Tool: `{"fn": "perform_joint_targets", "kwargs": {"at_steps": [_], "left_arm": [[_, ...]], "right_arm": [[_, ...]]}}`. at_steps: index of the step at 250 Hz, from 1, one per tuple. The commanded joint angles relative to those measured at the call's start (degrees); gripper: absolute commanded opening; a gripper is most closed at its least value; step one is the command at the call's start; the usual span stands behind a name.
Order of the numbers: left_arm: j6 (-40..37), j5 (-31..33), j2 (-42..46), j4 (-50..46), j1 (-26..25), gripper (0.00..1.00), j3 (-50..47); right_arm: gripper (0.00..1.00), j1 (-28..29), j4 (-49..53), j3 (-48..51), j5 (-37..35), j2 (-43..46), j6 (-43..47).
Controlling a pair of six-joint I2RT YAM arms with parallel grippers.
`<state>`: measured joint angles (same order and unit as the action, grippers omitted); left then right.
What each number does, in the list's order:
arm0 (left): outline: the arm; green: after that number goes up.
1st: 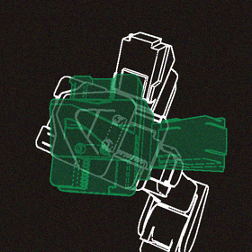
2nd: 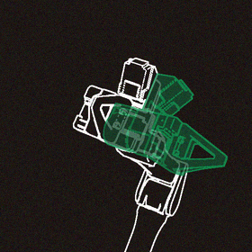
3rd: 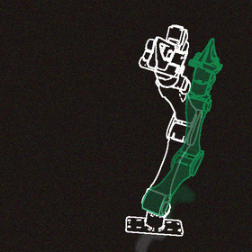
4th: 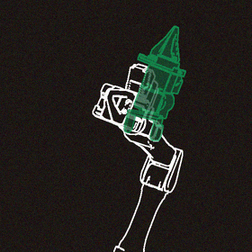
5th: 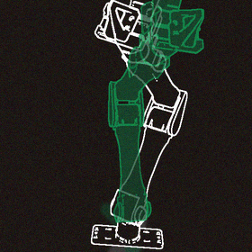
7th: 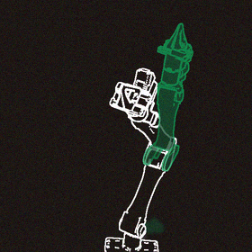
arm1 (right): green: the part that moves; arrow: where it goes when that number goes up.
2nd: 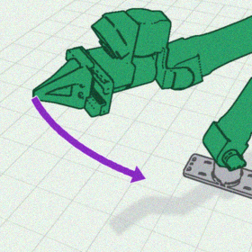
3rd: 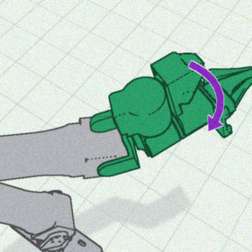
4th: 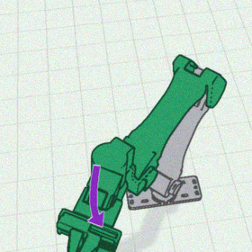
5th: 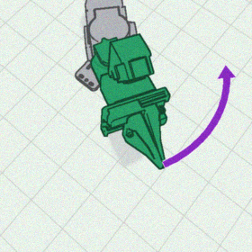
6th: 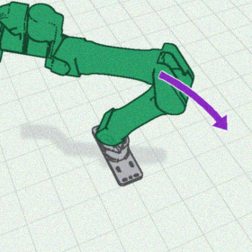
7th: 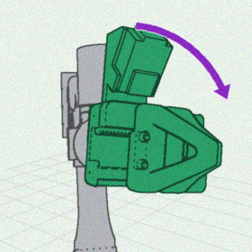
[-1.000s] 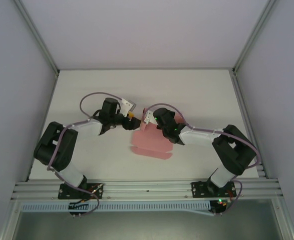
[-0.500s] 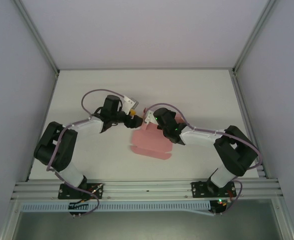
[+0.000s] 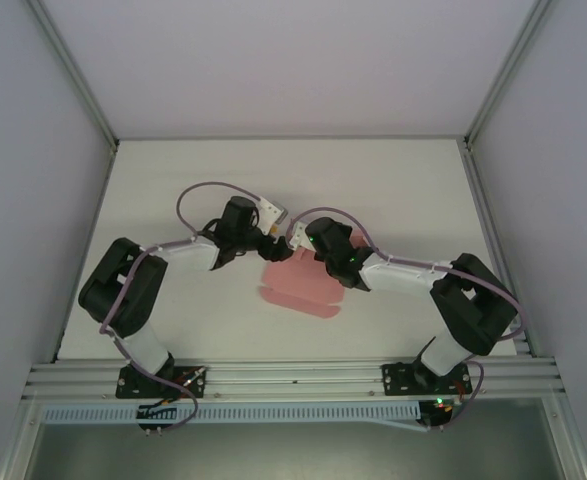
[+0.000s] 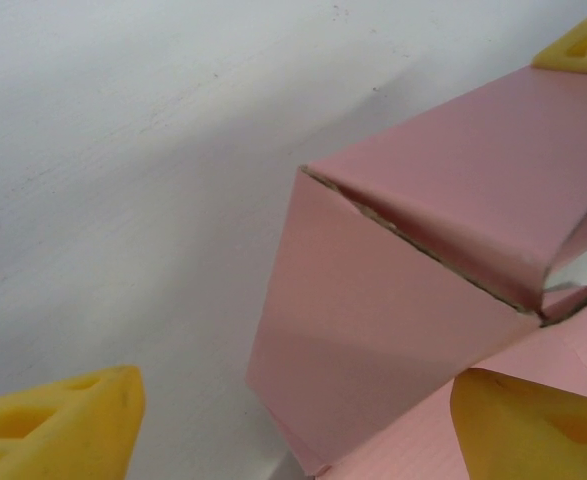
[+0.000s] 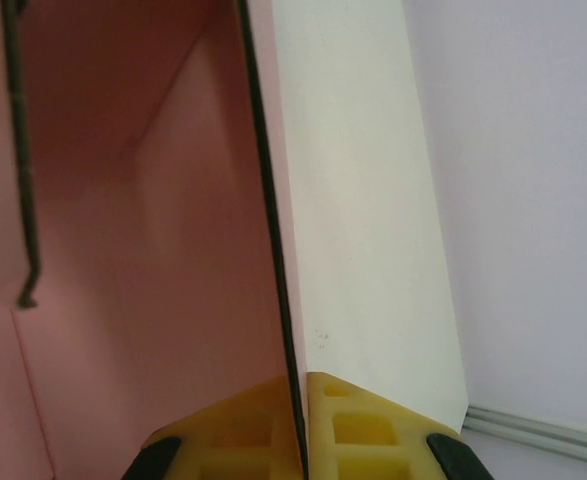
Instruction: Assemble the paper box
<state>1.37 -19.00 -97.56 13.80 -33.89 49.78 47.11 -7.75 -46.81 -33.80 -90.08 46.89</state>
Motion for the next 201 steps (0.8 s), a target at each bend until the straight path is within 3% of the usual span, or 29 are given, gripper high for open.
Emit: {"fn": "perform_joint_targets", "kwargs": {"at_steps": [1, 28, 50, 91, 110, 152, 201], "left_arm": [[0.0, 6.0, -1.1, 4.6, -0.1, 0.82, -0.6], [-0.9, 5.3, -0.4, 5.8, -0.1, 0.87, -1.5], [-3.2, 1.2, 0.3, 5.4, -0.1, 0.88, -2.2], [-6.6, -5.0, 1.7, 1.0, 0.8, 0.86, -3.6], [-5.9, -7.5, 2.5, 1.7, 2.6, 0.8, -5.2], [-4.0, -13.7, 2.9, 4.6, 5.4, 0.78, -6.5], [-4.5, -16.2, 1.4, 4.7, 4.5, 0.79, -4.7]], "right_arm": [[0.0, 1.7, 2.1, -0.3, 2.6, 0.6, -2.9], [0.0, 1.8, 2.4, -0.2, 2.5, 0.5, -3.4], [0.0, 1.8, 2.8, -0.3, 1.0, 0.2, -3.2], [0.0, 1.6, 0.5, 1.5, -1.2, 0.9, -1.1], [0.0, 1.6, -1.0, 2.9, -2.3, 1.3, 1.2], [0.0, 3.7, -10.0, 8.1, -7.0, 1.6, 8.5], [0.0, 4.2, -6.5, 5.6, -8.7, 0.5, 3.0]]}}
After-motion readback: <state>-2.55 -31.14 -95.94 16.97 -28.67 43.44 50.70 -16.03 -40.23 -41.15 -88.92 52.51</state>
